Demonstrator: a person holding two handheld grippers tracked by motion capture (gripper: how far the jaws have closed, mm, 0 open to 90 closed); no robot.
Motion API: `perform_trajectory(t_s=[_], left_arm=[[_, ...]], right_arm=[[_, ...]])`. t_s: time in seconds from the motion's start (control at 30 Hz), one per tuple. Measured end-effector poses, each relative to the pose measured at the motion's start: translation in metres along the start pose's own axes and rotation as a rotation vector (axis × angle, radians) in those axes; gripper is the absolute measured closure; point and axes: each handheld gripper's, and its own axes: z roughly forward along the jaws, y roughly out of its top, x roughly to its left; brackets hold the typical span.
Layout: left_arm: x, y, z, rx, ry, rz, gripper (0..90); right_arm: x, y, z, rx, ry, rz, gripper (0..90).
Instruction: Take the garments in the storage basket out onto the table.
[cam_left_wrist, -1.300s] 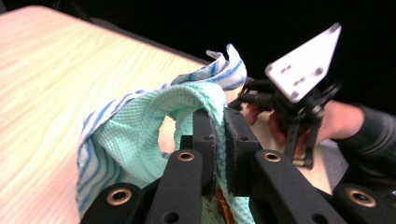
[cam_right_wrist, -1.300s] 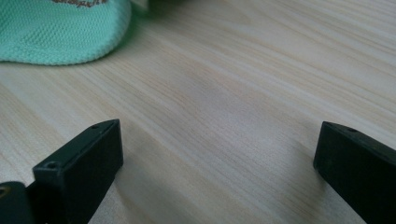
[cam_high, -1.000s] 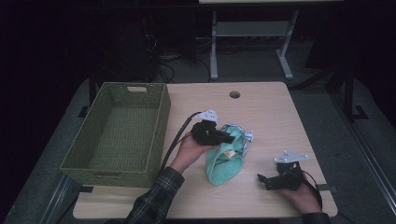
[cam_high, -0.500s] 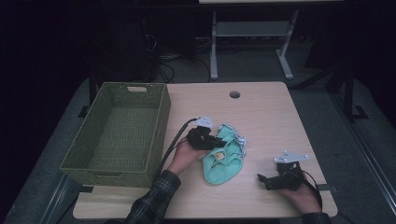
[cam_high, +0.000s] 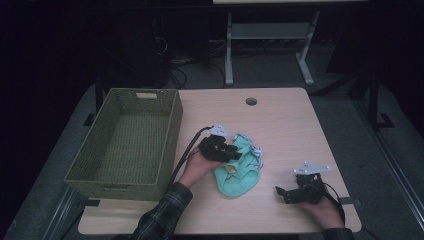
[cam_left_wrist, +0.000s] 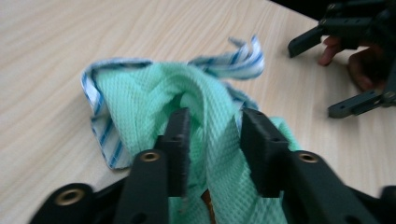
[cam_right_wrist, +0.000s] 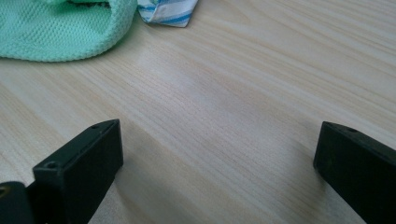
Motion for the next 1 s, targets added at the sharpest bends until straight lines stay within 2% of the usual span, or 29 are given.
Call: perform_trajectory(t_s=[0.03,0.07,0.17,0.2,0.23,0.3,0.5,0.53,1.0], left_arm=[[0.000,0.000,0.000,0.000,0.000,0.000,56.1],[-0.004,0.004,-0.008,0.001,0.014,0.013,53.6],[-0.009,0.006,-0.016,-0.009,0.023,0.019,52.4],[-0.015,0.006,-0.024,-0.015,0.028,0.026,56.5],[-0.015,0.006,-0.024,-0.015,0.028,0.026,60.5],[-0.023,0.003,-0.032,-0.015,0.030,0.032,66.4],[-0.036,-0.010,-0.037,0.009,0.032,0.033,87.5],[-0.039,-0.016,-0.037,0.023,0.030,0.025,89.6],[-0.058,-0.053,-0.034,0.098,0.023,0.025,89.6]], right_arm=[[0.000,0.000,0.000,0.000,0.000,0.000,1.0],[0.000,0.000,0.000,0.000,0.000,0.000,0.9],[0.000,0.000,0.000,0.000,0.000,0.000,0.9],[0.000,0.000,0.000,0.000,0.000,0.000,0.9],[0.000,0.000,0.000,0.000,0.000,0.000,0.9],[0.000,0.000,0.000,0.000,0.000,0.000,0.9],[0.000,0.000,0.000,0.001,-0.006,0.004,0.9],[0.001,0.000,0.001,-0.002,-0.011,0.003,0.9],[0.002,0.002,0.002,-0.003,0.000,-0.008,1.0]])
